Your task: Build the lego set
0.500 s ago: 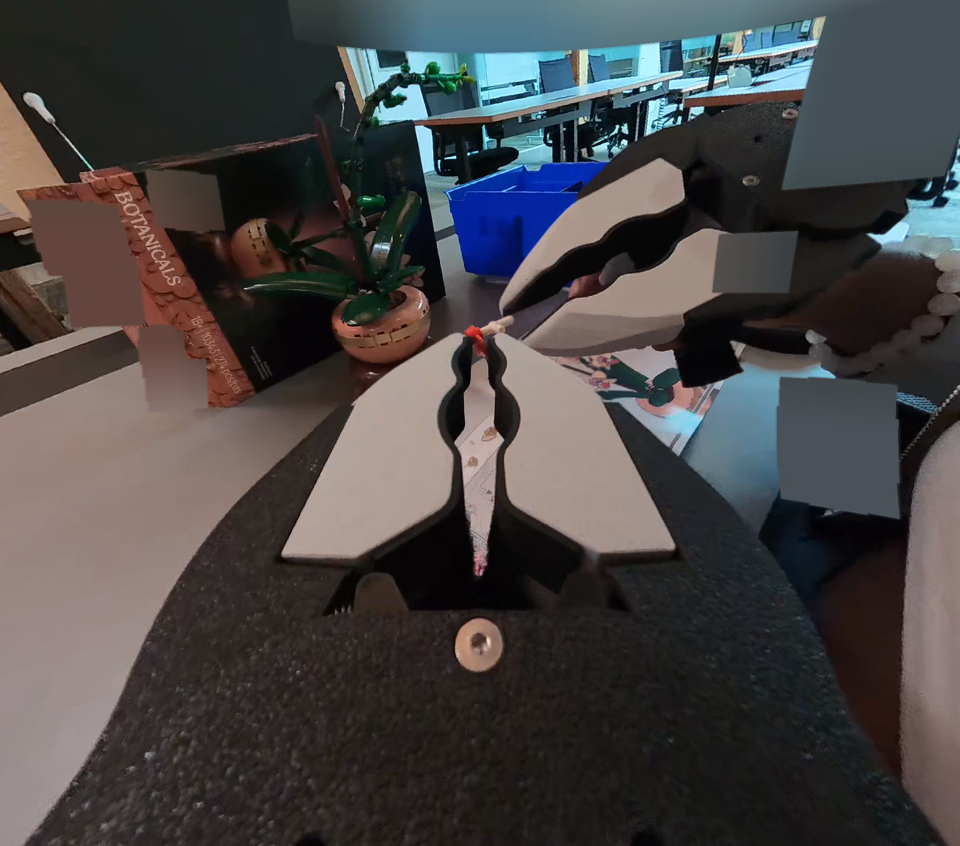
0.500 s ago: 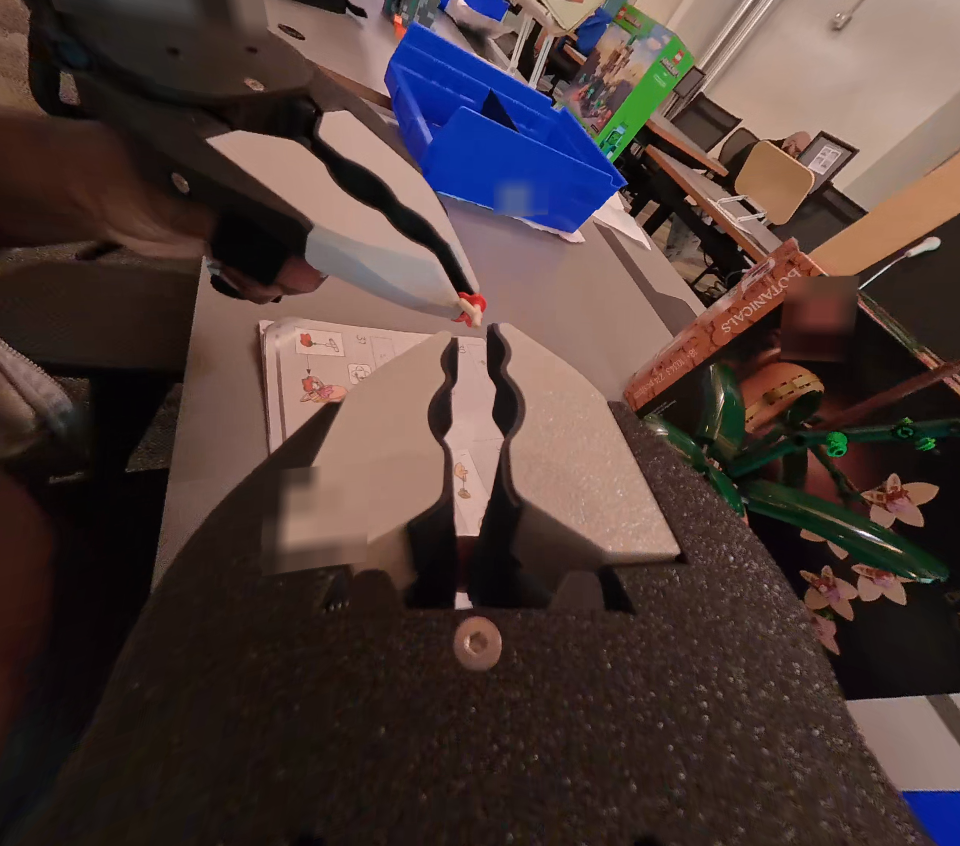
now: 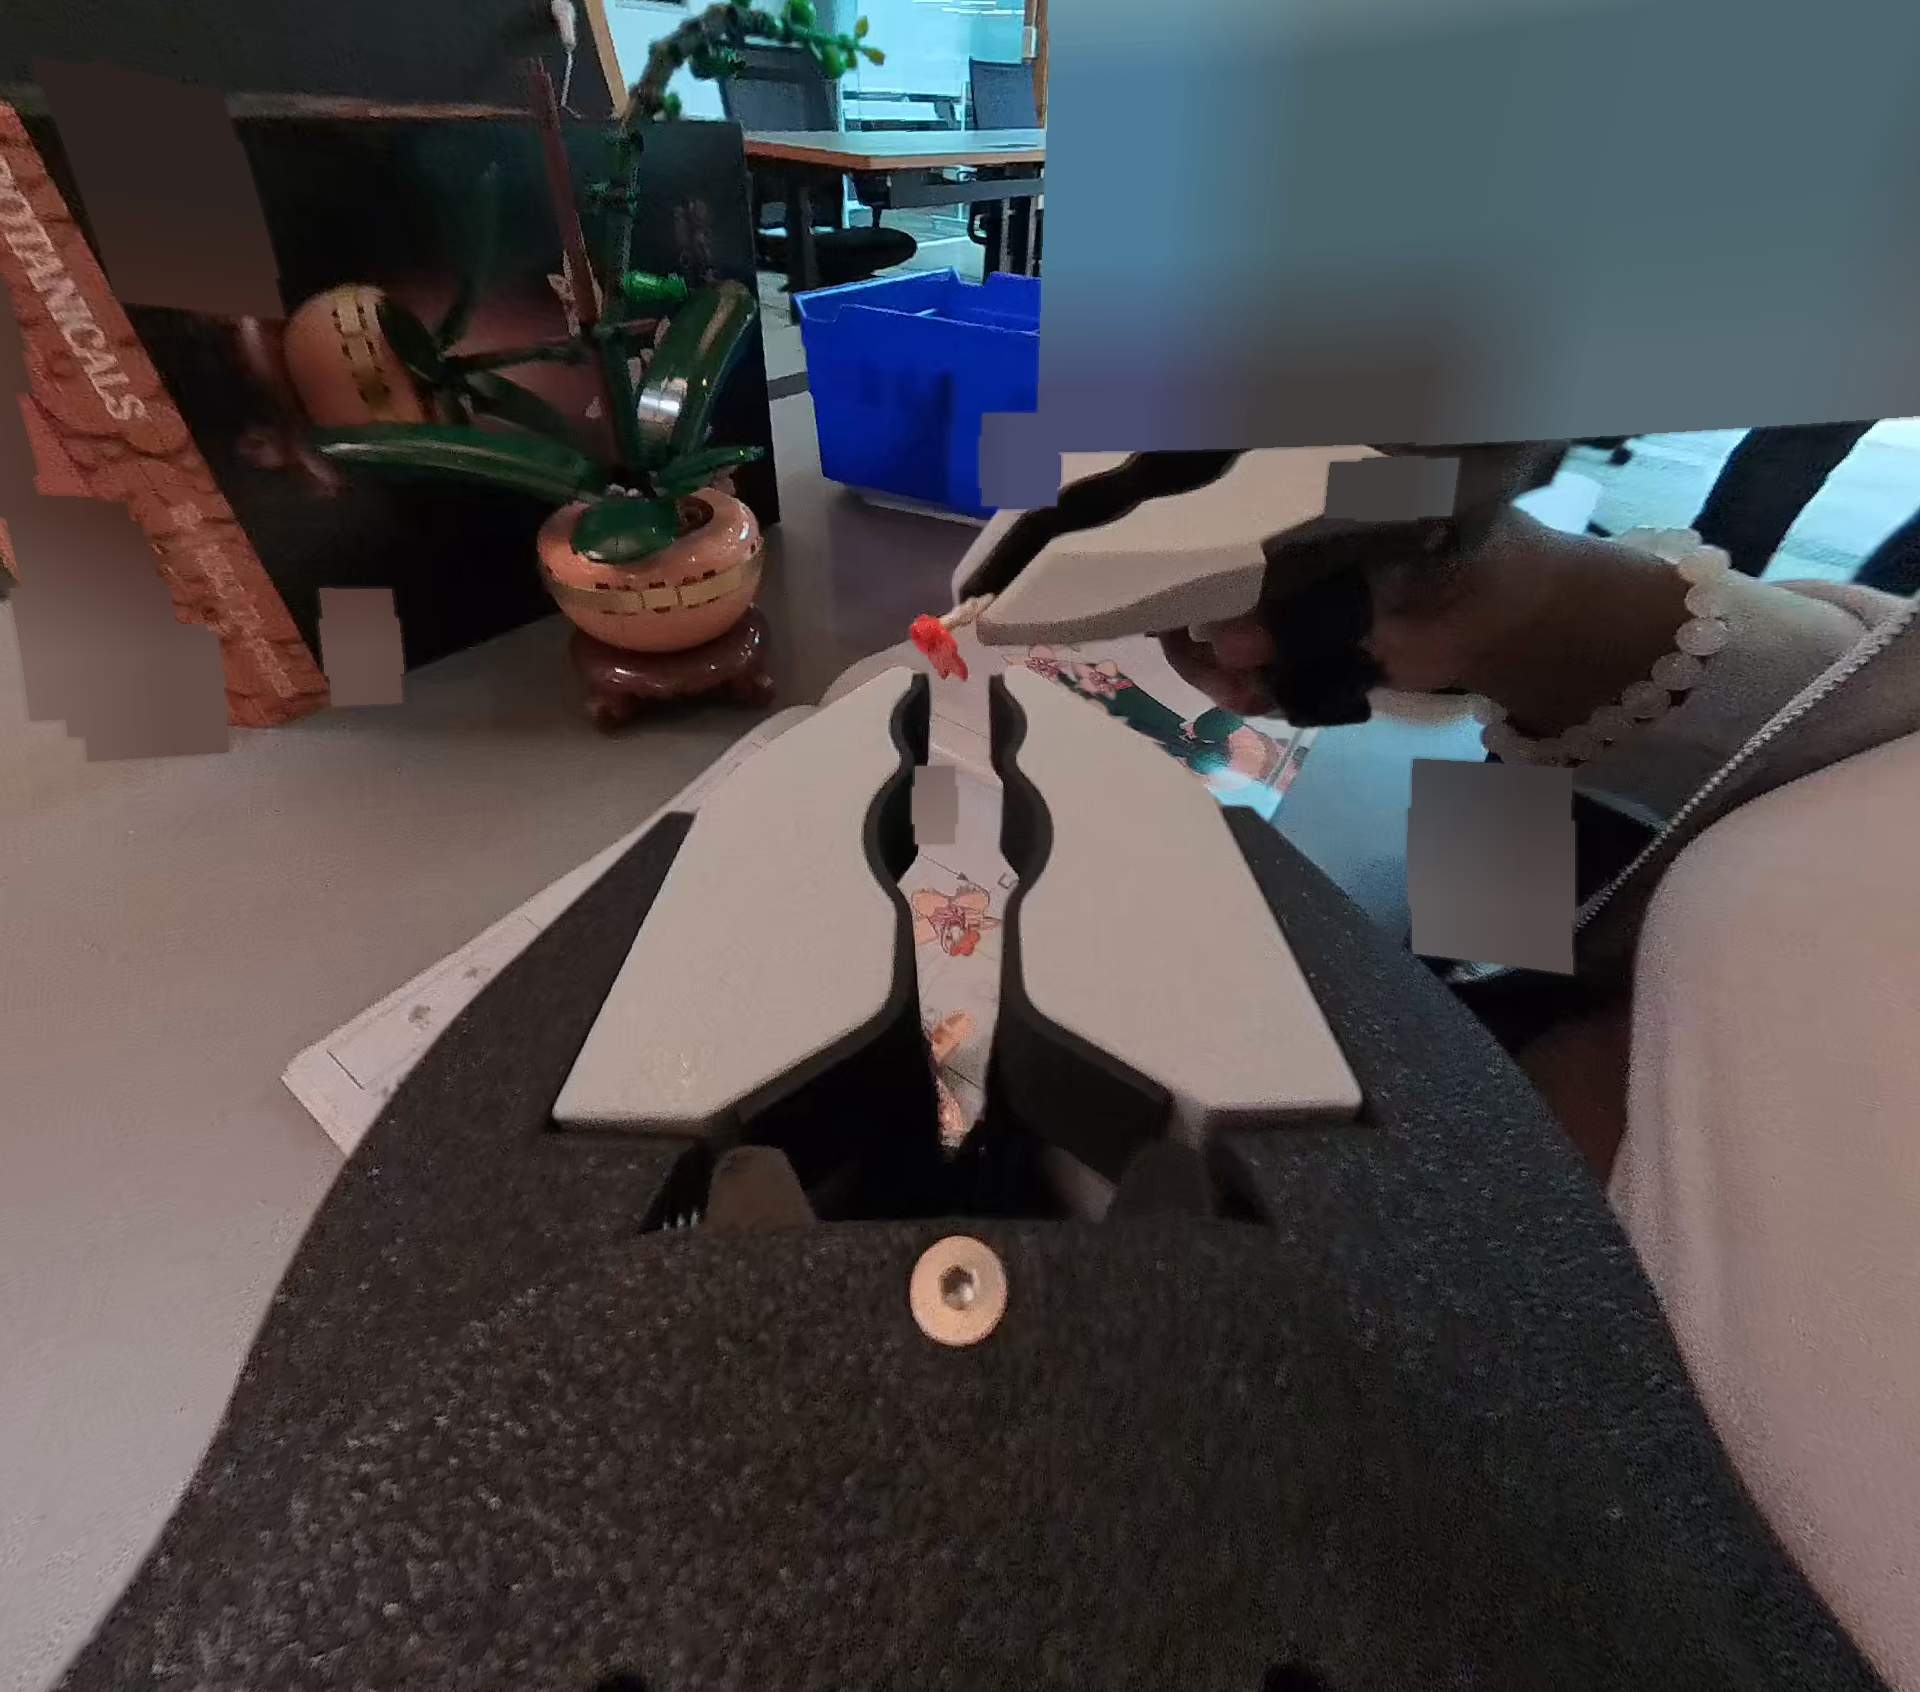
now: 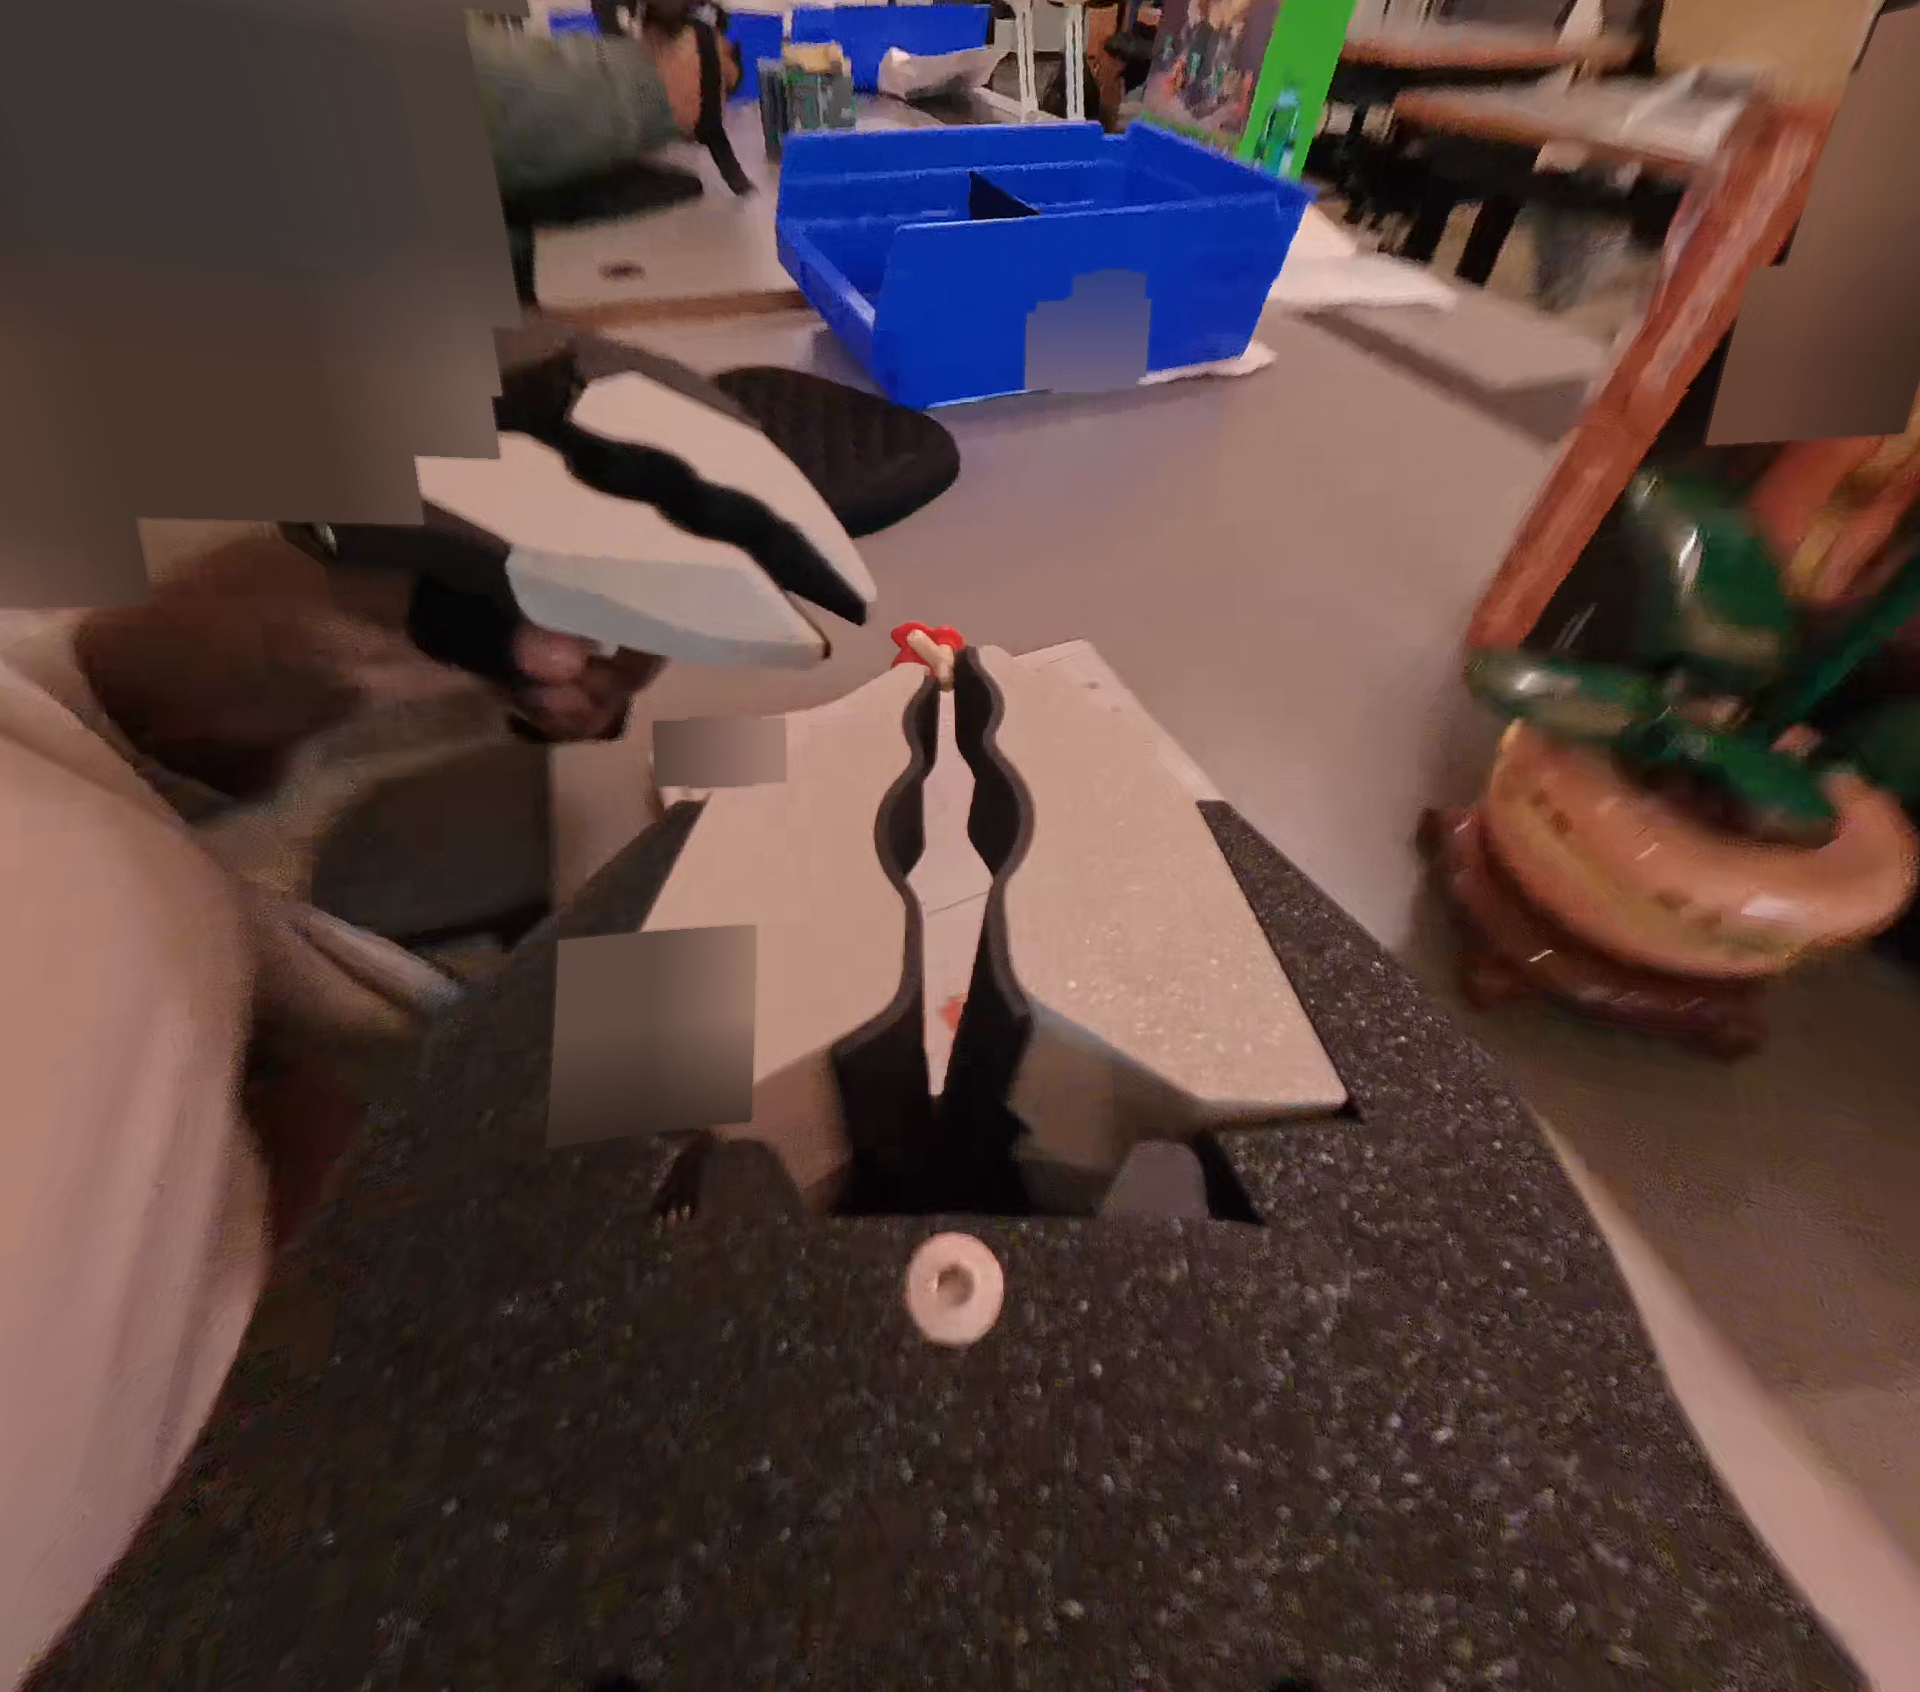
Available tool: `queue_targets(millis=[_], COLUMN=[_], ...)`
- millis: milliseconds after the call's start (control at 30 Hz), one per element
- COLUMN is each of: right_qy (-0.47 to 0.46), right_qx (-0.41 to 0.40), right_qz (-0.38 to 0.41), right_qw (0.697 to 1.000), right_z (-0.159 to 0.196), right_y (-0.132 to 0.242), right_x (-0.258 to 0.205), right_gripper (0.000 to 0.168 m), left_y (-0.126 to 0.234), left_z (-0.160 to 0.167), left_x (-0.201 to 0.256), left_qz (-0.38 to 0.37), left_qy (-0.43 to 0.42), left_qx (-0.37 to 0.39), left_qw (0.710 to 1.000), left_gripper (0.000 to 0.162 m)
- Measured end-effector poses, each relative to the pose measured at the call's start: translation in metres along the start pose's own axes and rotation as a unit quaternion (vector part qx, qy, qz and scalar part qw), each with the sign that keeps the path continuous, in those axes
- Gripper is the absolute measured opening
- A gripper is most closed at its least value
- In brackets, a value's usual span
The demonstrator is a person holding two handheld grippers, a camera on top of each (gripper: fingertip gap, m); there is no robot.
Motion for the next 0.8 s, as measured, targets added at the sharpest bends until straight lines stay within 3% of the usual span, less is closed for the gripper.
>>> queue_targets(millis=[67,167,500,633,800], right_qy=[-0.087,-0.11,-0.094,-0.027,0.007], right_qx=[0.01,0.003,-0.044,-0.077,-0.095], right_qz=[-0.014,-0.015,-0.029,-0.037,-0.034], right_qw=[0.996,0.994,0.994,0.996,0.995], right_z=[0.003,0.008,0.013,0.012,0.012], right_y=[0.001,0.001,-0.004,-0.003,-0.005], right_x=[0.004,0.003,-0.013,-0.018,-0.018], right_gripper=[0.003,0.003,0.003,0.003,0.003], left_y=[0.002,0.002,-0.006,-0.002,-0.001], left_z=[0.004,0.007,0.012,0.011,0.013], left_x=[-0.003,-0.004,0.0,0.003,0.002], left_qz=[0.003,0.001,0.034,0.093,0.101], left_qy=[0.015,0.026,0.086,0.182,0.202], left_qx=[-0.008,-0.011,0.0,0.007,0.002], left_qw=[1.0,1.0,0.996,0.979,0.974], left_gripper=[0.011,0.012,0.007,0.007,0.007])
Point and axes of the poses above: each gripper's, where its closed fingertips meet, y back along the fingers, z out of its underside, x = y × z across the jaws, the point moved 1 cm from there along y, back along the fingers, and after that the axes turned 1 degree about x, right-handed, at the moved point
